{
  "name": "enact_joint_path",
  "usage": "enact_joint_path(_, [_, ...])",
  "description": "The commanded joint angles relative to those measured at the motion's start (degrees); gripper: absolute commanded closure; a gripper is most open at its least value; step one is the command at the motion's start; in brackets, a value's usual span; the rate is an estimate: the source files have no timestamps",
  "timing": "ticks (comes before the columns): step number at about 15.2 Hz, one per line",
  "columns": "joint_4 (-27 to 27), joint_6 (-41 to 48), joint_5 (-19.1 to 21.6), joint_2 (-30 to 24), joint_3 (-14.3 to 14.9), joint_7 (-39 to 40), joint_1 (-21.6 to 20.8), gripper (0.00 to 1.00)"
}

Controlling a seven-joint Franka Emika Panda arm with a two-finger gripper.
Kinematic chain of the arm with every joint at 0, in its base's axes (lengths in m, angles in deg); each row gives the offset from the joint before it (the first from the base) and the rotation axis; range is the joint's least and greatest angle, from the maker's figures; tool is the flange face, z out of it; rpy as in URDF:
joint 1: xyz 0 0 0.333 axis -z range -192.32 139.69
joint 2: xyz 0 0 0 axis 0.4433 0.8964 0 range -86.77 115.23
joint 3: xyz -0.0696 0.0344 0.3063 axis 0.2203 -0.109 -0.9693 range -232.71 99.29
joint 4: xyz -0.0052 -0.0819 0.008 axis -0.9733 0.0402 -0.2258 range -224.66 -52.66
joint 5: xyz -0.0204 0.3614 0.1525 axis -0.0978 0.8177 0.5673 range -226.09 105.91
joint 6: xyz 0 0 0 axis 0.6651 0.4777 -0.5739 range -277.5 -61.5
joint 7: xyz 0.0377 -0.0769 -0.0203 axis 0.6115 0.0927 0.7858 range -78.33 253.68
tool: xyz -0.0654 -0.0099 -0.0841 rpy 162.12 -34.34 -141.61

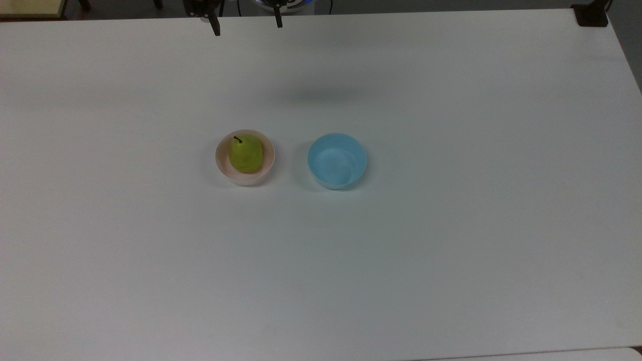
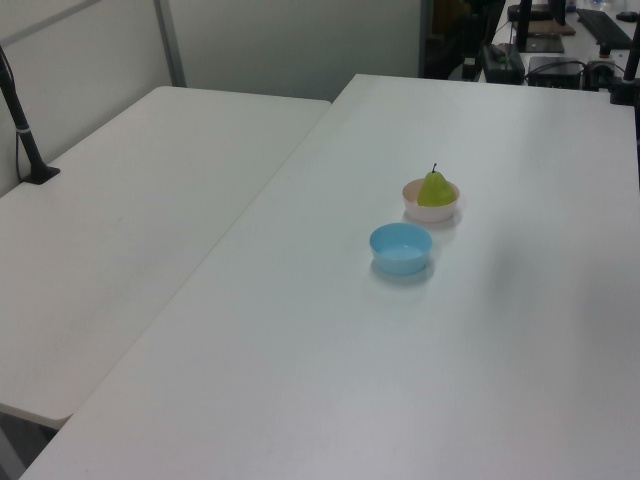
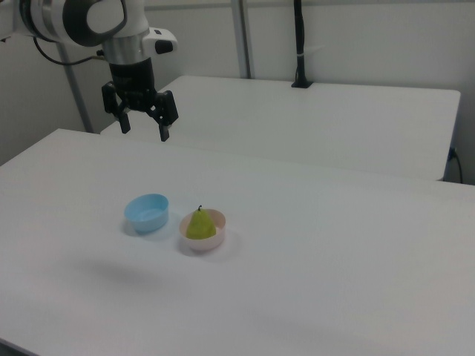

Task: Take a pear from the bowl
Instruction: 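Move the open gripper toward the pink bowl holding the green pear, then lower the gripper over the green pear and close on it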

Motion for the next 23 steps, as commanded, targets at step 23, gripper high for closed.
enact_joint_path(23, [-9.39, -22.17, -9.44, 15.43, -0.82, 0.4, 2.14, 0.0])
